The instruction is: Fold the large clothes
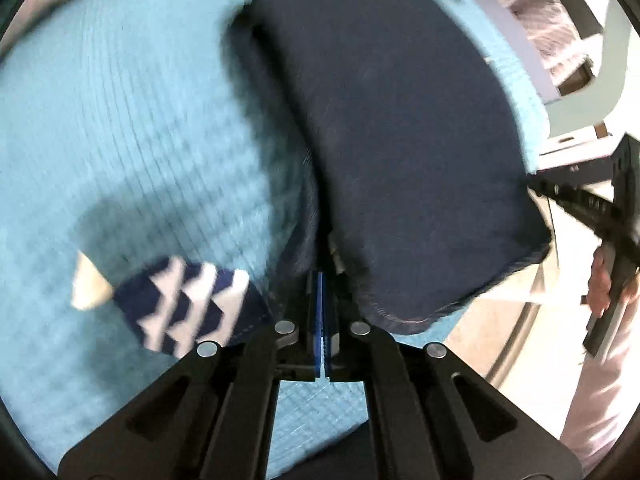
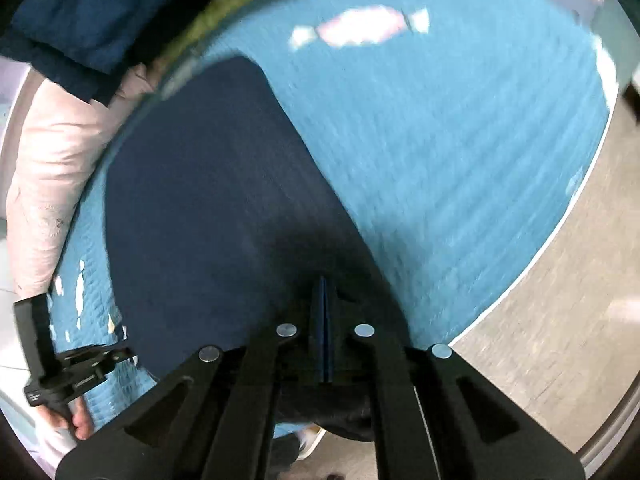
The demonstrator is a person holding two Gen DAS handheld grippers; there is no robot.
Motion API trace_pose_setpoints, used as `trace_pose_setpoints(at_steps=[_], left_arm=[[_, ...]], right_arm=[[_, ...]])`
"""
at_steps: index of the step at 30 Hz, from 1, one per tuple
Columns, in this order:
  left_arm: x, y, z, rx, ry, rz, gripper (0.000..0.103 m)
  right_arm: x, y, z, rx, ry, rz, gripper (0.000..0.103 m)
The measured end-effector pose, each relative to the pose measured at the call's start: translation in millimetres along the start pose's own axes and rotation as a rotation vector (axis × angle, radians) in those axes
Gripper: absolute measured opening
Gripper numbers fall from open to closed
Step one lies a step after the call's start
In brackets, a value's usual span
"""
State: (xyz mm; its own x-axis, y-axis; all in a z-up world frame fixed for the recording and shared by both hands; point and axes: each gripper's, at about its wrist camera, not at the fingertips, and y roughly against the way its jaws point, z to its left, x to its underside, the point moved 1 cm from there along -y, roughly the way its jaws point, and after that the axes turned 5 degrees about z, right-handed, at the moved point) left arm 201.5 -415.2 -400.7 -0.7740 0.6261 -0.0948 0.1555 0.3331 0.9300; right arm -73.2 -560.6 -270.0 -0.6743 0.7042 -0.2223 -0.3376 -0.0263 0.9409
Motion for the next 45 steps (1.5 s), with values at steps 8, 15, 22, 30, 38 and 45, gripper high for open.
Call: trace_pose_setpoints(at_steps=[8, 15, 22, 30, 38, 45], left_arm=[[-75, 41, -34, 0.133, -0.018, -0.128, 0.001], [-118, -16, -12, 0.048, -0.004, -0.034, 0.001], [-116, -4, 0, 0.063, -0.009, -0.058, 0.002], [-114, -11, -9, -0.024, -0.034, -0.058, 0.003], [-147, 19, -41, -0.084, -0.101, -0.174, 0.003], [-173, -14, -19, -0.122, -0.058, -0.147, 0.002]], right_arm=[[-54, -1, 115, -0.193, 0.221, 0.017, 0.004], [-76, -101, 145, -0.156, 0.225, 0.202, 0.000], [-103, -50, 56, -0.141, 0.049, 0.057, 0.000], [-106, -50, 53, -0.069, 0.021, 0.021, 0.003], [-136, -57, 115, -0.243, 0.062, -0.008, 0.003], [-140, -108, 145, -0.192, 0.136, 0.089, 0.000]])
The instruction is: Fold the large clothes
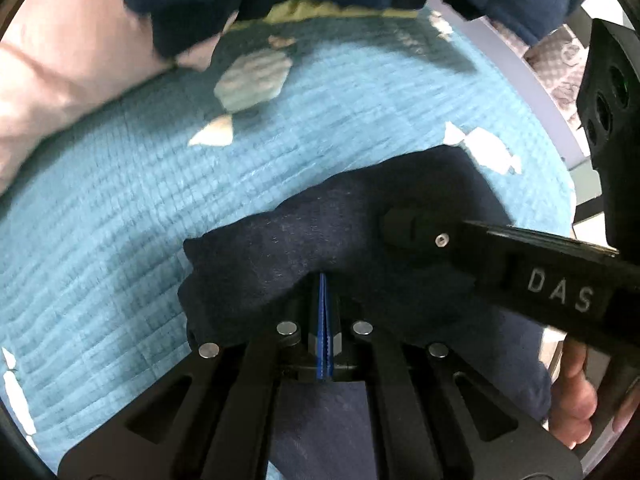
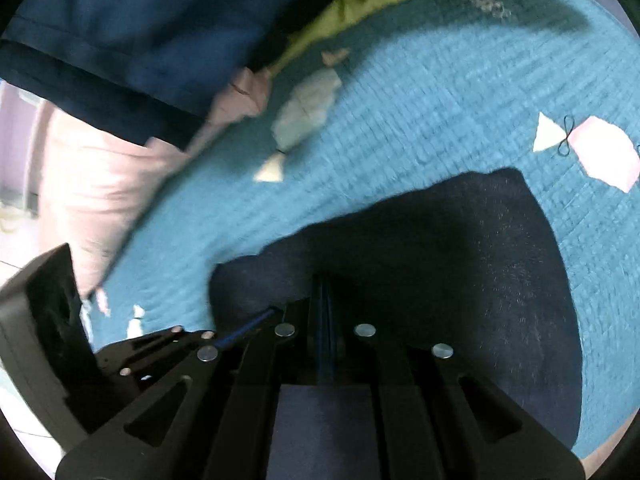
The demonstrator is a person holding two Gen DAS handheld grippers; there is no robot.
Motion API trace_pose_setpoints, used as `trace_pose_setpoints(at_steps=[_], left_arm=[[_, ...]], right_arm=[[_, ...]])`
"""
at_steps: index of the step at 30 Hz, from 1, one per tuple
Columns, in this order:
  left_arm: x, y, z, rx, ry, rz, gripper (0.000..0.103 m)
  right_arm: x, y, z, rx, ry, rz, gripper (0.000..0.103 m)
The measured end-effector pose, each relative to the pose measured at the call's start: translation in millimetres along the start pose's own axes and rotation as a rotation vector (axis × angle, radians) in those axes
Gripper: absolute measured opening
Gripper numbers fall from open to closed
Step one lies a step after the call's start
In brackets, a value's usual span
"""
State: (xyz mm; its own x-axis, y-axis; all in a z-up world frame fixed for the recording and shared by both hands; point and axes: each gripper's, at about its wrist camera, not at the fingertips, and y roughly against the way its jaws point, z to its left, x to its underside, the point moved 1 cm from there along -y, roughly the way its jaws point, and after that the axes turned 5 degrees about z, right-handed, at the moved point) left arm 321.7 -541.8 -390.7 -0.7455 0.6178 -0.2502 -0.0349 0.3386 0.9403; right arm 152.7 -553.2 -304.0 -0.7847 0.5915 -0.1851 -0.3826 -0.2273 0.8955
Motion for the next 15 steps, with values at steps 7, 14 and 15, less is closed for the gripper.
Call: trace_pose_setpoints(at_steps=[7, 14, 15], left_arm=[[10, 14, 14, -0.040, -0.050, -0.006, 0.002], [10, -3, 26, -0.022, 0.012, 0.008, 0.002], [9, -5, 26, -0.027, 0.007, 0.007, 0.002]], right_arm=[[-5, 32, -39, 0.106, -0.051, -0.067, 0.000], [-3, 19, -72, 0.100, -0.128, -0.094, 0.000], [-3, 18, -74, 0.088, -0.136, -0.101, 0.000]])
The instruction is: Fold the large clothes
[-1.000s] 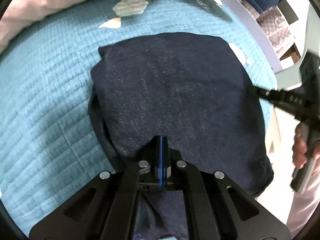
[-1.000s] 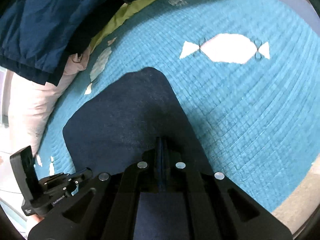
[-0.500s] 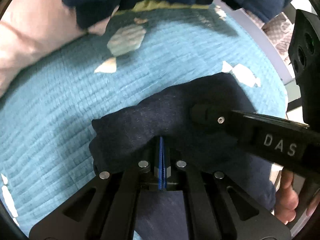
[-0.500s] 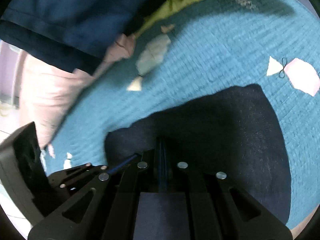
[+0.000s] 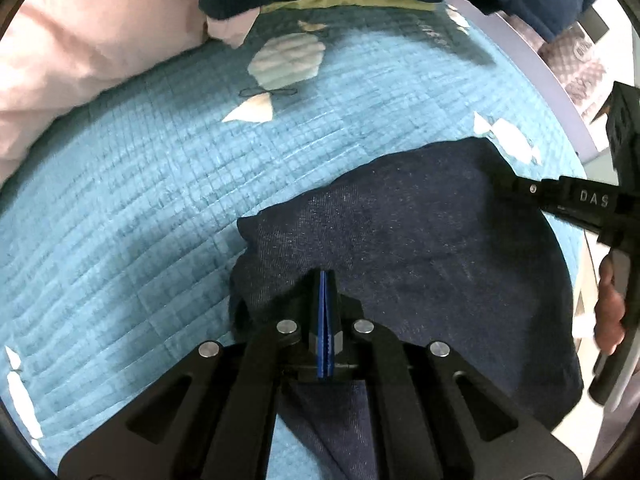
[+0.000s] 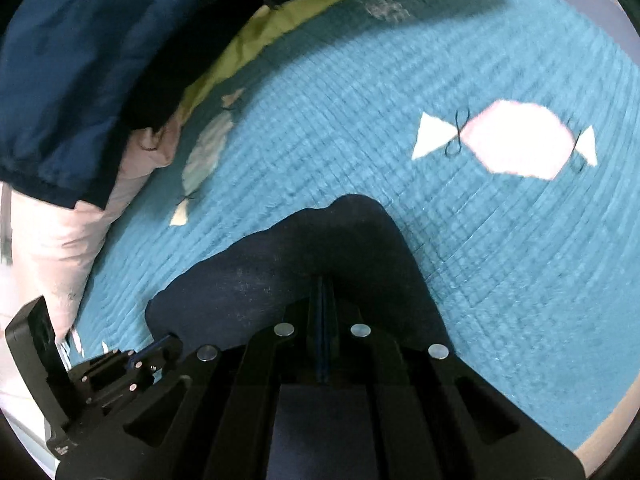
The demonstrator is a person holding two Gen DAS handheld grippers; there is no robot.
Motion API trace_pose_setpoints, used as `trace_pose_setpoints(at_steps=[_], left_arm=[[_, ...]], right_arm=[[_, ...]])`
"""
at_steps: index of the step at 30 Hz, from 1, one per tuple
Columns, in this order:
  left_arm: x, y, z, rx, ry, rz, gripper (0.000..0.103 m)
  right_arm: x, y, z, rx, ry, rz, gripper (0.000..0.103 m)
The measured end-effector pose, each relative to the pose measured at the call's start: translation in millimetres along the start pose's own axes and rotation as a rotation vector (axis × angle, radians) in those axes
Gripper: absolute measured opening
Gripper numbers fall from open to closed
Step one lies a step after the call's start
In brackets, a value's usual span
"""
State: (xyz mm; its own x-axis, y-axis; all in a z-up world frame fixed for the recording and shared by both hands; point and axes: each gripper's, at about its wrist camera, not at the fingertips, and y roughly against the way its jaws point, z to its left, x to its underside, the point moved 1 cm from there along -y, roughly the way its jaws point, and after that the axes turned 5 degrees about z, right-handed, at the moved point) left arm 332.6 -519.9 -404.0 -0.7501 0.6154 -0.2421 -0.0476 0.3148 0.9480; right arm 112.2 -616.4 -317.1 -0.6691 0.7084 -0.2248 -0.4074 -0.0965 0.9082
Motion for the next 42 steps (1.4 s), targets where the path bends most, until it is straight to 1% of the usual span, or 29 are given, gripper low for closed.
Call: trace_pose_setpoints(at_steps=[2, 3, 7, 8, 9, 10, 11, 12, 13, 14, 16, 17, 19, 21, 22, 23, 24, 25, 27, 29, 30, 32, 36, 37, 39, 40, 42], left_arm=[[-1, 1, -3, -0.016, -0.017, 0.001, 0.002], [-1, 1, -6, -0.031, -0.033, 0.005, 0.002], [-1, 4, -8, -0.054, -0.027, 0.004, 0.002], [1, 6, -10, -0.066, -0.030, -0.008, 0.002], [5, 11, -14, -0.092, -0.046, -0.024, 0.002], [8, 14, -18, -0.106, -0.067, -0.032, 0.006], [10, 16, -21, -0.115, -0.080, -0.037, 0.016], [14, 22, -24, -0.121, -0.085, -0.047, 0.023], [17, 27, -24, -0.119, -0.072, -0.059, 0.037], [21, 33, -24, -0.108, -0.051, -0.075, 0.046], [29, 47, -25, -0.077, -0.021, -0.078, 0.053], [33, 51, -25, -0.075, -0.012, -0.073, 0.054], [43, 61, -26, -0.087, -0.003, -0.067, 0.054], [51, 68, -27, -0.102, -0.002, -0.049, 0.056], [58, 74, -26, -0.088, 0.003, -0.035, 0.060], [60, 78, -26, -0.076, 0.007, -0.037, 0.064], [66, 86, -24, -0.052, 0.013, -0.054, 0.068], [70, 92, -23, -0.042, 0.015, -0.062, 0.074], [77, 103, -19, -0.039, 0.028, -0.071, 0.074], [86, 117, -15, -0.055, 0.040, -0.088, 0.074], [90, 122, -14, -0.063, 0.034, -0.095, 0.074], [100, 136, -13, -0.089, 0.012, -0.119, 0.074], [129, 165, -9, -0.075, 0.020, -0.141, 0.074], [136, 172, -7, -0.084, 0.022, -0.152, 0.074], [154, 188, -6, -0.118, 0.028, -0.172, 0.074], [161, 194, -6, -0.123, 0.021, -0.168, 0.074], [181, 210, -5, -0.147, 0.012, -0.188, 0.074]], right_arm=[[-1, 0, -4, -0.028, -0.023, -0.001, 0.000], [0, 5, -3, -0.026, -0.019, 0.002, 0.000], [4, 13, 7, 0.032, -0.021, -0.008, 0.000], [6, 16, 10, 0.044, -0.038, -0.018, 0.004], [8, 18, 12, 0.039, -0.063, -0.021, 0.013], [11, 22, 15, 0.031, -0.090, -0.020, 0.022], [15, 27, 19, 0.016, -0.098, -0.016, 0.052], [21, 35, 26, 0.007, -0.089, -0.021, 0.067], [27, 46, 32, 0.026, -0.072, -0.059, 0.085], [34, 57, 38, 0.061, -0.056, -0.117, 0.088], [42, 71, 44, 0.109, -0.034, -0.165, 0.089], [47, 76, 46, 0.122, -0.028, -0.174, 0.090], [59, 87, 45, 0.150, -0.077, -0.196, 0.091], [72, 97, 43, 0.178, -0.131, -0.223, 0.091], [79, 102, 44, 0.179, -0.139, -0.236, 0.092], [88, 108, 45, 0.173, -0.141, -0.249, 0.092], [92, 109, 47, 0.166, -0.143, -0.250, 0.092], [99, 111, 48, 0.157, -0.153, -0.245, 0.092], [112, 114, 53, 0.155, -0.158, -0.227, 0.092], [124, 117, 60, 0.167, -0.150, -0.230, 0.092], [137, 121, 66, 0.191, -0.147, -0.232, 0.092], [151, 126, 74, 0.207, -0.131, -0.238, 0.092], [190, 139, 90, 0.197, -0.155, -0.224, 0.092], [198, 142, 93, 0.203, -0.156, -0.225, 0.092], [219, 154, 102, 0.204, -0.148, -0.245, 0.092], [228, 160, 106, 0.208, -0.145, -0.259, 0.092], [252, 177, 118, 0.228, -0.125, -0.307, 0.092]])
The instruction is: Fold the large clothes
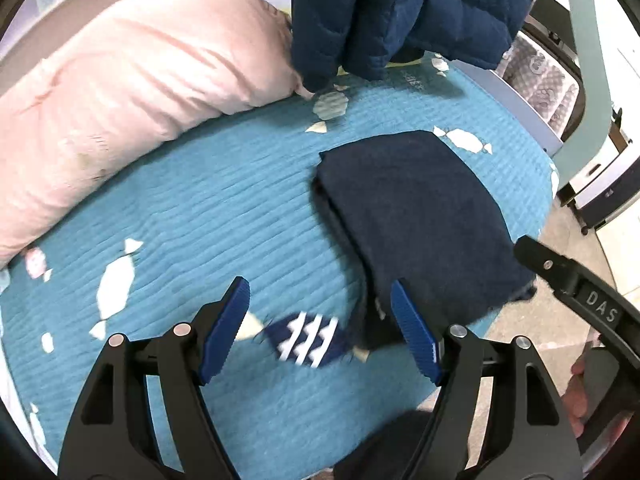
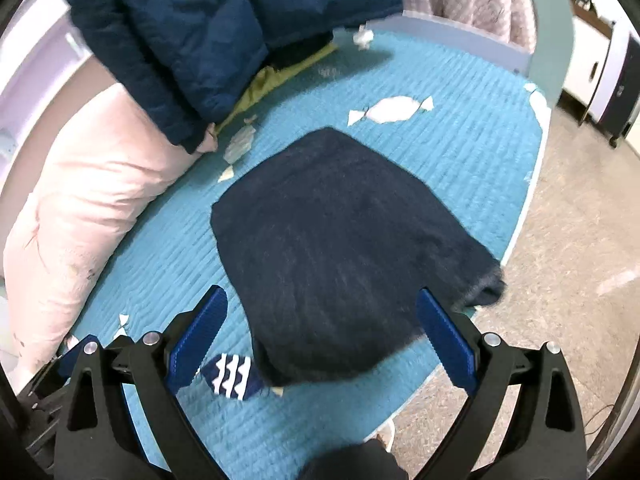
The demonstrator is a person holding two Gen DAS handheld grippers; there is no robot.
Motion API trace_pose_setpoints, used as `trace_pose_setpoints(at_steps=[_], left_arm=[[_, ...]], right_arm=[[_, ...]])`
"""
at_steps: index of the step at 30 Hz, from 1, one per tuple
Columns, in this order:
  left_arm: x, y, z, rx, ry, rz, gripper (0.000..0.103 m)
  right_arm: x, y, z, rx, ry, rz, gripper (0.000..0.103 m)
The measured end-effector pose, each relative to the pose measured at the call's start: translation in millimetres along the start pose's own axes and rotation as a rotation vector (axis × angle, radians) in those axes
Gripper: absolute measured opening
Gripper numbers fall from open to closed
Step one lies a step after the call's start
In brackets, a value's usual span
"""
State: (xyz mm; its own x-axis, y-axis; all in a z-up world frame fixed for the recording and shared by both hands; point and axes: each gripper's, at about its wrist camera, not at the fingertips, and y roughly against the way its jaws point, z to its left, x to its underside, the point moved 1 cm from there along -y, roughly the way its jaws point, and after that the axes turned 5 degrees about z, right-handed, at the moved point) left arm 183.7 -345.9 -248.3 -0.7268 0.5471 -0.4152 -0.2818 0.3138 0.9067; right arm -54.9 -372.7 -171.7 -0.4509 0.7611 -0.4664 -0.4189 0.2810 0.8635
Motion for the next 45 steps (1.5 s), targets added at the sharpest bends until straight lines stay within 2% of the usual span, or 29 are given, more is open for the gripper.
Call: trace_pose_setpoints(at_steps=[3, 6, 11, 15, 17, 21, 23, 29, 32, 36, 41, 45], left_arm=[[26, 29, 5, -0.059, -0.034, -0.057, 0.074], [51, 55, 11, -0.043, -0.044, -0.087, 0.074], [88, 100, 21, -0.044, -0.033, -0.141, 0.077], [117, 142, 33, -0.060, -0.009, -0.222, 0.083], [130, 159, 40, -0.058, 0.003, -0.264, 0.084], [153, 188, 50, -0.083, -0.004, -0.320, 0.084], [165, 204, 55, -0.092, -0.009, -0.354, 0.089], [193, 240, 75, -0.115, 0.011, -0.413, 0.089], [204, 255, 83, -0.138, 0.018, -0.440, 0.090], [219, 276, 91, -0.145, 0.034, -0.475, 0.090], [229, 294, 94, -0.143, 0.041, -0.516, 0.091], [236, 309, 97, -0.132, 0.068, -0.550, 0.091]], right_arm=[[22, 31, 8, 0.025, 0.038, -0.063, 0.092], [47, 62, 19, 0.056, 0.079, -0.106, 0.092], [87, 110, 32, 0.024, 0.110, -0.173, 0.092], [119, 152, 50, 0.030, 0.151, -0.246, 0.092], [137, 172, 56, 0.015, 0.130, -0.269, 0.092], [165, 197, 69, -0.020, 0.134, -0.309, 0.092], [178, 211, 77, -0.021, 0.144, -0.337, 0.092], [204, 239, 95, 0.030, 0.185, -0.406, 0.092], [208, 245, 95, 0.027, 0.185, -0.427, 0.092], [219, 260, 107, 0.076, 0.226, -0.497, 0.092], [228, 277, 116, 0.032, 0.252, -0.535, 0.092], [232, 288, 126, 0.045, 0.284, -0.586, 0.092]])
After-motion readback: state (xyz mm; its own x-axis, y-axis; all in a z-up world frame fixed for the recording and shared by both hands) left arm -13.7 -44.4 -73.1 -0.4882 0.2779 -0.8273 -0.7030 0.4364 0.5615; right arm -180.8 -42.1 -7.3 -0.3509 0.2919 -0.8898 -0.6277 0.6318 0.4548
